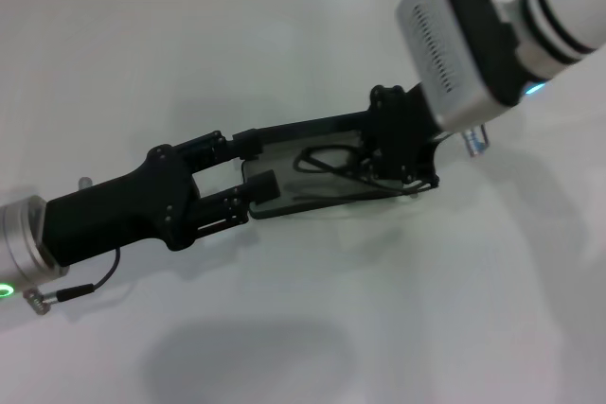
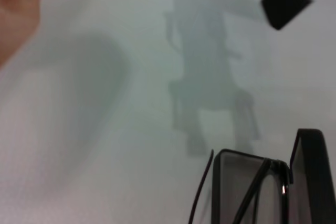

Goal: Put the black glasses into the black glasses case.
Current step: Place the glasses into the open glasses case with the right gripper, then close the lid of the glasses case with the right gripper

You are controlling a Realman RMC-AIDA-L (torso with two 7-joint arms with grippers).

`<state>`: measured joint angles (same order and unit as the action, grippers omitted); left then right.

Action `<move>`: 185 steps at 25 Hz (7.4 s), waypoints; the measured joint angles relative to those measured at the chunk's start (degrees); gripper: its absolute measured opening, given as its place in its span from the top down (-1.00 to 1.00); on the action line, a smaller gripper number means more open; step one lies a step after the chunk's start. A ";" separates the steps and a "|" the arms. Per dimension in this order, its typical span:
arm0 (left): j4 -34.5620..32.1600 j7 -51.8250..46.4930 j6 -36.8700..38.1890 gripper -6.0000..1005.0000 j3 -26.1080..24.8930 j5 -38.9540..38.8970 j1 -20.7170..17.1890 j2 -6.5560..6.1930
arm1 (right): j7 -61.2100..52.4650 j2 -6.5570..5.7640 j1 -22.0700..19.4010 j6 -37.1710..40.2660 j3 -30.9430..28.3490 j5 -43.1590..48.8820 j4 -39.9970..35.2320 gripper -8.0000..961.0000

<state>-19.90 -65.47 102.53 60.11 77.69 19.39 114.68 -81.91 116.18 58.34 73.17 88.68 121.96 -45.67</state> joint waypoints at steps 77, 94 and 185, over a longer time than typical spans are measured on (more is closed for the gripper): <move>0.12 -2.99 -5.12 -0.22 0.03 -0.01 0.60 -0.07 | 2.32 -0.54 -10.18 12.10 -19.85 -12.31 -8.47 0.37; -0.17 -3.00 -4.22 -0.19 0.44 1.61 0.32 -0.01 | -16.96 -0.94 -14.04 19.32 -28.13 -11.71 -3.29 0.37; -3.57 -2.91 -1.49 -0.77 -0.08 10.66 0.79 0.33 | -27.99 0.10 -4.15 -38.78 26.86 -49.55 11.84 0.99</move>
<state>-23.47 -68.38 101.04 60.03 88.35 20.18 115.01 -109.90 116.28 54.19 34.38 115.54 72.41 -33.83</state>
